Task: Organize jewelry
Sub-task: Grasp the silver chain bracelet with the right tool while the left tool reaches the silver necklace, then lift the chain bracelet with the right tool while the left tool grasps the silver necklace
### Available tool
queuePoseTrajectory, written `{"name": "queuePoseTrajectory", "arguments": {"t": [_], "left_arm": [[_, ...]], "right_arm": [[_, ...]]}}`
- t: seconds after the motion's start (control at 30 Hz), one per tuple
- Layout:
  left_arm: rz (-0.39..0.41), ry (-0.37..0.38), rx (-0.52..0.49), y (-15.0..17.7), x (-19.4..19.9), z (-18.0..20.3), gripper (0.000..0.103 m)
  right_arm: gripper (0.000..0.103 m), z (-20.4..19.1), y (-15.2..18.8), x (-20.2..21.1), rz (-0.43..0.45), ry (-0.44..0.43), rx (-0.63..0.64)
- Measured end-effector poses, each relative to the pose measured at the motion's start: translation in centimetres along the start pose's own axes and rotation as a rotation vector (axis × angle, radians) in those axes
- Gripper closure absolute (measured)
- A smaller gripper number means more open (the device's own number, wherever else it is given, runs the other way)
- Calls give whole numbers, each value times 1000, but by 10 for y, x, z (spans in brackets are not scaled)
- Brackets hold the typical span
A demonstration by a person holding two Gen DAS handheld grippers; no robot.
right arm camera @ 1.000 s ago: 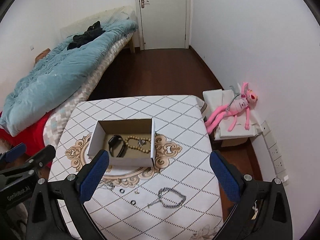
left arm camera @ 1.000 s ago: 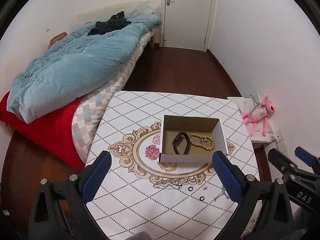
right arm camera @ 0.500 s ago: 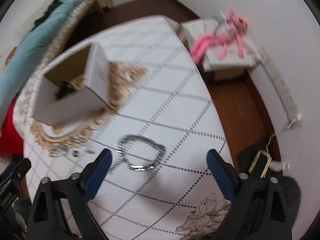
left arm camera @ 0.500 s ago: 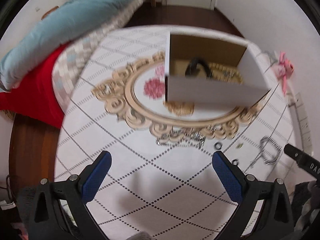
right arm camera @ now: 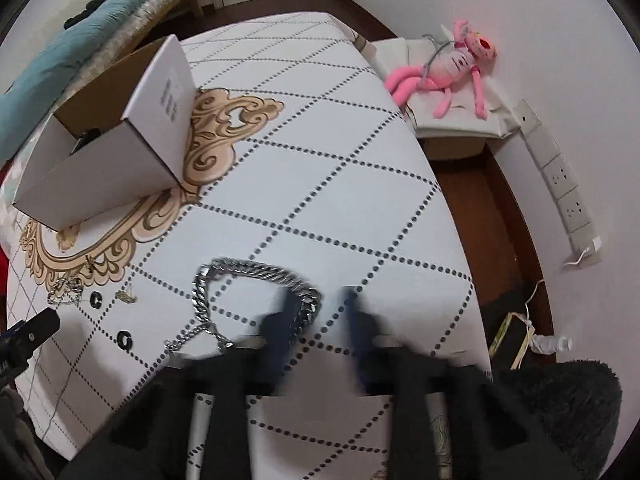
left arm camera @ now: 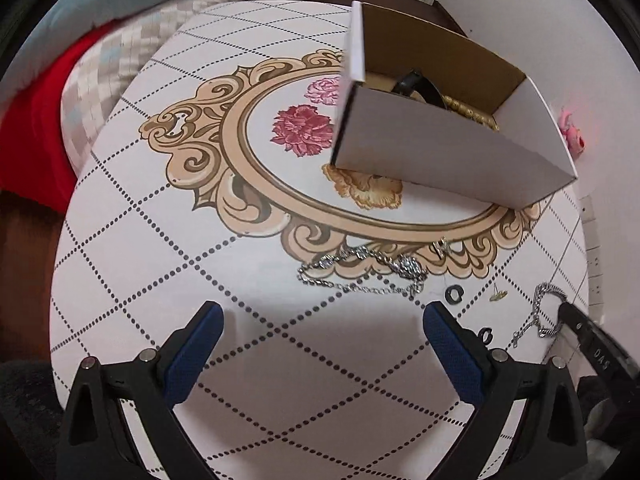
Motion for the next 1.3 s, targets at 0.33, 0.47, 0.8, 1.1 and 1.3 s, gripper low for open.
{"name": "queuePoseTrajectory", "arguments": {"t": [0.33,0.47,0.8,1.1,1.3], "left_arm": [[-9,36,-20,-1,-1,-10,19],[4,21,-66,-1,-4,-5,29],[26,13,-188,5,-2,26,103],[118,103,-107,-30,46,14,103],[183,142,-96,-58,79,13,103]], "right_arm": [[95,-21,-26,47,124,-123,-28],[95,-24,-26,37,100,-118,-11],[95,-17,-17,20,64,-108,-31],[95,-23,-30,46,114,-170,-34],[95,-31,-41,67,138,-232,-52]]}}
Point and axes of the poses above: each gripper's, at about its wrist camera, not at the fingertips, and x roughly against the way its jaws point, z to its right, y to its underside, the point moved 9 cm from there along -x, roughly the way its jaws point, and after that the axes turned 4 degrees about z, right-handed, at the moved point
